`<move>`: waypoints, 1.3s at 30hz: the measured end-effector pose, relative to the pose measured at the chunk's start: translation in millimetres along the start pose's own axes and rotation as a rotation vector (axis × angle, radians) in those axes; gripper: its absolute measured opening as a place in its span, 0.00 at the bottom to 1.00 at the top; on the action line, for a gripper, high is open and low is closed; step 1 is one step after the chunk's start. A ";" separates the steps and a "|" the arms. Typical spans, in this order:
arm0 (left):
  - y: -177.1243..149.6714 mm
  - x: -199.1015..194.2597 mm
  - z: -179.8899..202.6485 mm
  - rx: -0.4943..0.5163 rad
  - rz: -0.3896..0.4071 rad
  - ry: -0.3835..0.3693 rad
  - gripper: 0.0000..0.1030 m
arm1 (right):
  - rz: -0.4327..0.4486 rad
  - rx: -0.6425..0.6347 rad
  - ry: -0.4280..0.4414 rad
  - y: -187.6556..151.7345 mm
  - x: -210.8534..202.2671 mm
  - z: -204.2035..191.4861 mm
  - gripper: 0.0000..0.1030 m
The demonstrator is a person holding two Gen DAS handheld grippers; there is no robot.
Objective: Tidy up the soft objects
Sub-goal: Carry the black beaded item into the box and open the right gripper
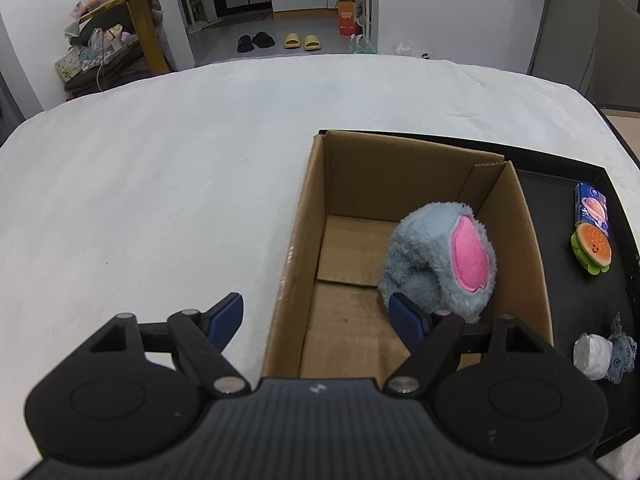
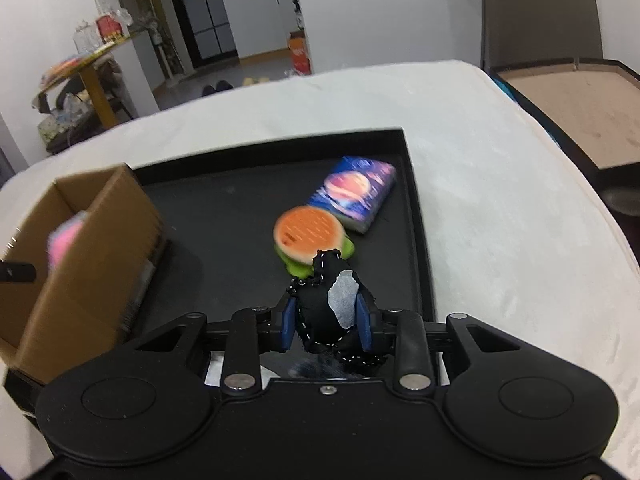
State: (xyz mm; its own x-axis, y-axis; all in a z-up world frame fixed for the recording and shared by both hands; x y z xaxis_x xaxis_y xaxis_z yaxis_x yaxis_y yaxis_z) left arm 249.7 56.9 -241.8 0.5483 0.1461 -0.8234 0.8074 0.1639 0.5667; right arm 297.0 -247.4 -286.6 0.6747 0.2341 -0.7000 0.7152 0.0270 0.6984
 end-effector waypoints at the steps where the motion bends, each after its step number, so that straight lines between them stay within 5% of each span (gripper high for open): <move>1: -0.7 -0.9 -2.1 -0.003 -0.002 -0.001 0.76 | 0.006 -0.003 0.006 2.8 -2.0 -3.4 0.29; 39: -14.8 -5.6 -29.5 -0.040 0.008 -0.125 0.74 | 0.147 -0.179 0.173 51.8 -40.3 -133.0 0.29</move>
State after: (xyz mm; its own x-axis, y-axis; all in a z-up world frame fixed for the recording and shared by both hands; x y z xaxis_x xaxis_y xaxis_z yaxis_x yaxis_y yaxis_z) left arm 228.3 82.5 -244.8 0.5797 0.0257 -0.8144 0.7948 0.2023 0.5721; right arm 282.6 -126.1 -202.3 0.7166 0.4103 -0.5641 0.5581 0.1478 0.8165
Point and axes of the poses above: each gripper's, at about its wrist camera, not at the fingertips, and x roughly the way its jaws point, z to its right, y to its top, the point moved 7 cm from there along x, roughly the way its jaws point, and after that the axes turned 4 degrees about -y, right-handed, at the moved point
